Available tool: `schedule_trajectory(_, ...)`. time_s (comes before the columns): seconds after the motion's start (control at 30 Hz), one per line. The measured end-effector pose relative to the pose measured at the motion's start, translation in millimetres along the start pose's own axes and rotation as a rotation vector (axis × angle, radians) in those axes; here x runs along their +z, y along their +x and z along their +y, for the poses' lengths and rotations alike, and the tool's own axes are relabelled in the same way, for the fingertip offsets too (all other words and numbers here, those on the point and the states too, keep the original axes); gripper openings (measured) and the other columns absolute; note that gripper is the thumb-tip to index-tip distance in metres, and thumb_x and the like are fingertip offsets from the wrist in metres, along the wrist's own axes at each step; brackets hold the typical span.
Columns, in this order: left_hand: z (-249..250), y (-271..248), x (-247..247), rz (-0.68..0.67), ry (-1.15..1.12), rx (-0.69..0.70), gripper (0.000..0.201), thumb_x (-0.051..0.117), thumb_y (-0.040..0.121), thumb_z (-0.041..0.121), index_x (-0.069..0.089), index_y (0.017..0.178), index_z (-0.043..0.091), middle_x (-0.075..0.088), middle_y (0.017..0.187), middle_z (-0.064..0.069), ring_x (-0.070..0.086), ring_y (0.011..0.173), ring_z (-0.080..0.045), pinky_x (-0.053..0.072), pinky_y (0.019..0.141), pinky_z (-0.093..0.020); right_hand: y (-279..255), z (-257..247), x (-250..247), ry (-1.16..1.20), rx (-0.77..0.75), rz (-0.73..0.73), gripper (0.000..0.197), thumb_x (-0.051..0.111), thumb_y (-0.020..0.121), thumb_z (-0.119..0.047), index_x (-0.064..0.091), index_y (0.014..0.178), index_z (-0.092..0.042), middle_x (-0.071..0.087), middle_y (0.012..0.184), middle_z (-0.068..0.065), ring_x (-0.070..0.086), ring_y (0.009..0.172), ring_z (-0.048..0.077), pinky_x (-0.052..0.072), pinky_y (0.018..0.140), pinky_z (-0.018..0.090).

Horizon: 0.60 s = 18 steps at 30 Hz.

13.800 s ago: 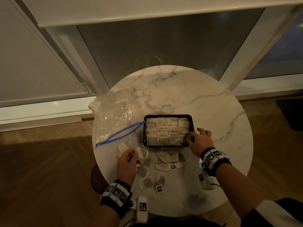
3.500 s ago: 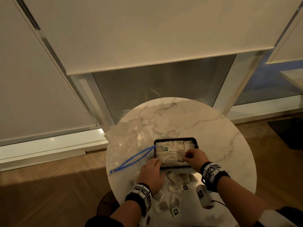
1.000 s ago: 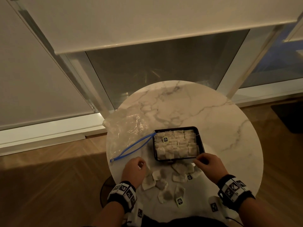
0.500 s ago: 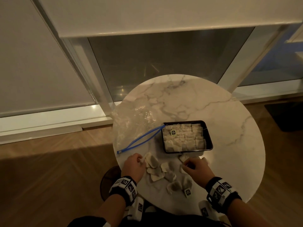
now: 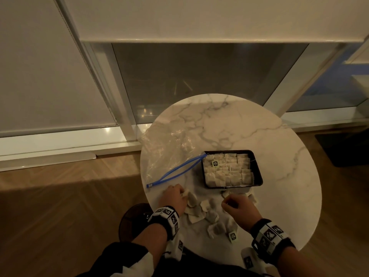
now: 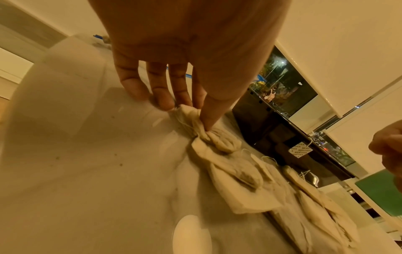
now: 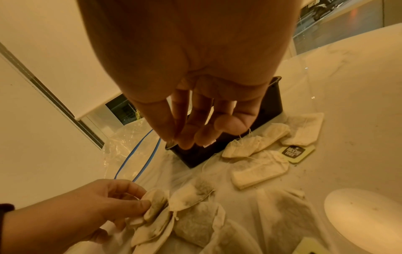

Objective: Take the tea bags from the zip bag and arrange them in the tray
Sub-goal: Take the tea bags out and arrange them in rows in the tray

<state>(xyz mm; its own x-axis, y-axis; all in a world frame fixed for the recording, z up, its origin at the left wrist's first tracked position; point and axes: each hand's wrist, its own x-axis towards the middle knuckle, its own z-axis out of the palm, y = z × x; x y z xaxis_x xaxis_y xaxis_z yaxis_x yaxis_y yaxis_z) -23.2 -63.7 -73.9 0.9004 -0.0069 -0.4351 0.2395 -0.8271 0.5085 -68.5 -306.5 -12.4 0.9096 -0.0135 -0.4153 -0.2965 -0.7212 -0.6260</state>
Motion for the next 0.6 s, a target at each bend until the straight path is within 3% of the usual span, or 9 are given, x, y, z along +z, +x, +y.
schedule_trajectory(0.13,-1,-2,-4,0.043,0.079,0.017,0.030,0.050,0.094,0.056,0.067,0.098,0.032,0.062,0.095,0.007,0.062,0.086,-0.017,0.053,0.084,-0.042,-2,0,1,-0.020,0.011,-0.002,0.007,0.069,0.087,-0.026,0.069,0.080,-0.025,0.067,0.079,-0.003,0.062,0.075,0.010,0.042,0.061,0.012)
schedule_trajectory(0.33,-2,-5,-8,0.082,-0.078,0.061,0.036,0.047,0.094,0.062,0.067,0.091,0.033,0.066,0.083,0.013,0.062,0.081,-0.010,0.051,0.082,-0.038,-4,-5,1,-0.002,0.039,-0.035,0.005,0.067,0.089,-0.027,0.069,0.085,-0.026,0.067,0.083,-0.006,0.061,0.075,0.006,0.044,0.064,0.014)
schedule_trajectory(0.47,9,-8,-21,0.039,-0.404,0.125,0.020,0.066,0.092,0.042,0.072,0.090,0.022,0.069,0.080,0.007,0.065,0.079,-0.011,0.054,0.076,-0.029,0,-15,-1,0.014,0.012,-0.032,0.004,0.068,0.088,-0.032,0.068,0.084,-0.030,0.068,0.082,-0.008,0.063,0.076,0.007,0.054,0.071,0.024)
schedule_trajectory(0.6,31,-11,-42,0.026,-0.646,0.152,0.012,0.071,0.090,0.034,0.073,0.087,0.022,0.073,0.080,0.005,0.069,0.079,-0.011,0.055,0.072,-0.022,5,-40,-7,0.060,-0.045,0.028,0.004,0.067,0.088,-0.037,0.068,0.092,-0.037,0.069,0.088,-0.013,0.062,0.081,0.003,0.049,0.072,0.019)
